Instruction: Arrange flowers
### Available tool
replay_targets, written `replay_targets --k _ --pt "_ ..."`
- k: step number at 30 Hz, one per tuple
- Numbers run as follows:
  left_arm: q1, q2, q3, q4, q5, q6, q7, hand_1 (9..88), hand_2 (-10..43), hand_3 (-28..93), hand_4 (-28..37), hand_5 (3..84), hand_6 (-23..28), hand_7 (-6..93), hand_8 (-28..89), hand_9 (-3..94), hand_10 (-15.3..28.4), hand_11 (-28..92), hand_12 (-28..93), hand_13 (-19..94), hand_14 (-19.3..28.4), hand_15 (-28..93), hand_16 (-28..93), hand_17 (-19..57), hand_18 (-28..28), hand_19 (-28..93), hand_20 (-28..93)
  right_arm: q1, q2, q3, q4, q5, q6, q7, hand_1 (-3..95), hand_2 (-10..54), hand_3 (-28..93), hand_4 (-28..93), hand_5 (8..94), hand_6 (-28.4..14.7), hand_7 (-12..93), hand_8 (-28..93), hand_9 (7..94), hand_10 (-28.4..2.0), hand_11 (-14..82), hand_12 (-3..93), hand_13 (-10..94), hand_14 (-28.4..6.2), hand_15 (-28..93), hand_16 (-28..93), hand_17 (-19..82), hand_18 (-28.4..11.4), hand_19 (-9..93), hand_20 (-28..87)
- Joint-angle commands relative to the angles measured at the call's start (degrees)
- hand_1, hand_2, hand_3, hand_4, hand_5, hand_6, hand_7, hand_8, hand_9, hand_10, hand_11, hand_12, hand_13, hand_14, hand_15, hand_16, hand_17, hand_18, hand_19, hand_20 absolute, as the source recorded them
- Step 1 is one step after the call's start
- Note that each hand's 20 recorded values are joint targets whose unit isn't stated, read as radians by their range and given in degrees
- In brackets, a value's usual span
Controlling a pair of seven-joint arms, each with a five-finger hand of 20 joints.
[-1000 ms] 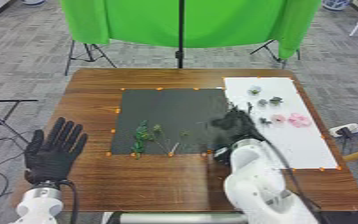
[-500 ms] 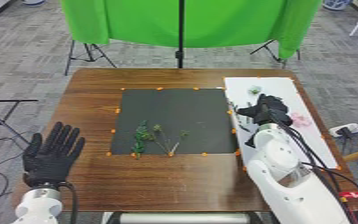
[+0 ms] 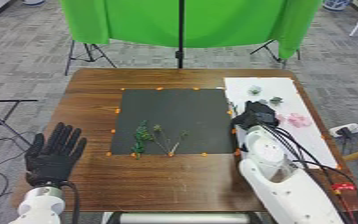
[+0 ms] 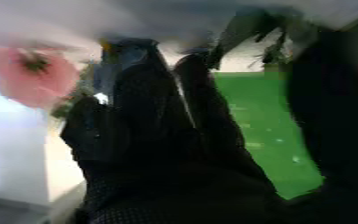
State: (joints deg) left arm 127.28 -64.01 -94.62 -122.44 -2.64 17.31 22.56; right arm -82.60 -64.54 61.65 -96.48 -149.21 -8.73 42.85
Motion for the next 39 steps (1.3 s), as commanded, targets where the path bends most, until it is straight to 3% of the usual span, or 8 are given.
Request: replay_targets --k 1,3,6,11,16,22,35,39 --pt "0.15 0.17 0.68 0.45 0.82 -2.72 1.51 25.4 19.7 74 -28.3 46.4 10.1 11.5 -10 39.1 14.5 22 7 29 15.7 37 -9 -8.4 13.7 38 11 -0.48 -2.09 -1.95 5.86 -0.51 -2.88 -1.1 43.9 -9.5 86 -28 61.5 -7.1 26 -14 67.5 -18.4 28.7 17.5 63 -16.3 79 28 39 -27.7 93 66" --pt "0.2 0.16 0.58 0.39 1.03 -3.03 1.43 25.5 19.7 74 -28.3 46.7 9.9 11.6 -10 39.5 14.4 22 7 29 15.6 36 -9 -8.4 13.7 38 11 -0.53 -2.42 -2.04 7.33 -1.87 -4.6 -1.58 47.0 -9.5 87 -28 68.6 -4.8 28 -14 72.7 -16.5 27.6 18.0 67 -15.0 77 30 39 -27.5 93 65" --pt "-0.08 0.16 0.6 0.55 1.41 -3.52 1.13 25.5 19.6 75 -28.3 47.1 9.9 11.5 -10 39.9 14.2 22 7 29 15.5 36 -9 -8.3 13.8 38 11 -0.8 -2.56 -2.14 8.59 -1.46 -5.95 -0.9 55.6 -9.5 74 -28 73.8 -3.9 34 4 81.4 -13.4 16.5 31.9 70 -13.7 76 32 40 -27.8 93 65" --pt "0.24 0.16 0.59 0.43 1.36 -3.4 1.15 25.6 19.6 74 -28.3 47.2 9.8 11.4 -10 40.1 14.2 21 7 29 15.5 36 -9 -8.2 13.9 37 11 -2.19 -2.64 -1.5 8.24 -0.82 -2.28 0.56 60.7 -9.5 72 -28 82.2 -1.1 41 13 91.3 -11.0 12.3 41.1 76 -11.9 74 33 43 -27.8 93 64" --pt "0.25 -0.21 0.74 0.54 1.4 -3.55 0.9 25.6 19.5 74 -28.3 47.2 9.8 11.4 -10 40.1 14.2 21 7 29 15.5 36 -9 -8.1 13.9 37 11 -3.28 -1.49 -0.25 4.99 1.76 3.53 1.63 58.0 -9.5 78 -28 82.5 -0.3 42 15 91.8 -11.0 11.6 40.9 77 -11.0 71 35 44 -28.3 93 64" --pt "0.86 -0.2 0.61 0.28 1.39 -3.23 1.28 25.6 19.5 74 -28.3 47.1 9.7 11.1 -10 40.1 14.2 21 8 29 15.5 35 -9 -8.1 13.9 37 11 -6.56 1.11 2.23 -6.77 5.92 10.38 1.81 54.8 -9.5 83 -26 81.3 -0.6 45 13 92.0 -11.3 12.1 41.3 78 -11.0 69 37 44 -28.3 93 63" --pt "0.2 0.31 0.47 0.55 1.46 -3.14 0.06 25.7 19.4 74 -28.3 47.1 9.7 11.1 -10 40.1 14.3 21 8 29 15.5 35 -8 -8.0 13.9 37 11 -10.98 -2.66 -0.13 -19.76 8.93 11.64 0.91 54.7 -9.5 82 -25 79.2 -1.0 49 12 91.1 -11.5 13.1 41.6 77 -11.0 68 37 44 -28.4 93 63" --pt "0.21 0.41 0.73 0.56 1.32 -3.2 -0.33 25.7 19.5 74 -28.3 47.1 9.7 11.2 -10 40.1 14.3 21 8 29 15.5 35 -8 -8.1 13.9 37 11 -10.36 -4.35 -3.12 -17.94 5.82 10.26 -0.57 55.0 -9.5 82 -25 78.9 -1.2 49 12 90.9 -11.6 13.3 41.8 77 -11.0 68 38 44 -28.4 93 63"
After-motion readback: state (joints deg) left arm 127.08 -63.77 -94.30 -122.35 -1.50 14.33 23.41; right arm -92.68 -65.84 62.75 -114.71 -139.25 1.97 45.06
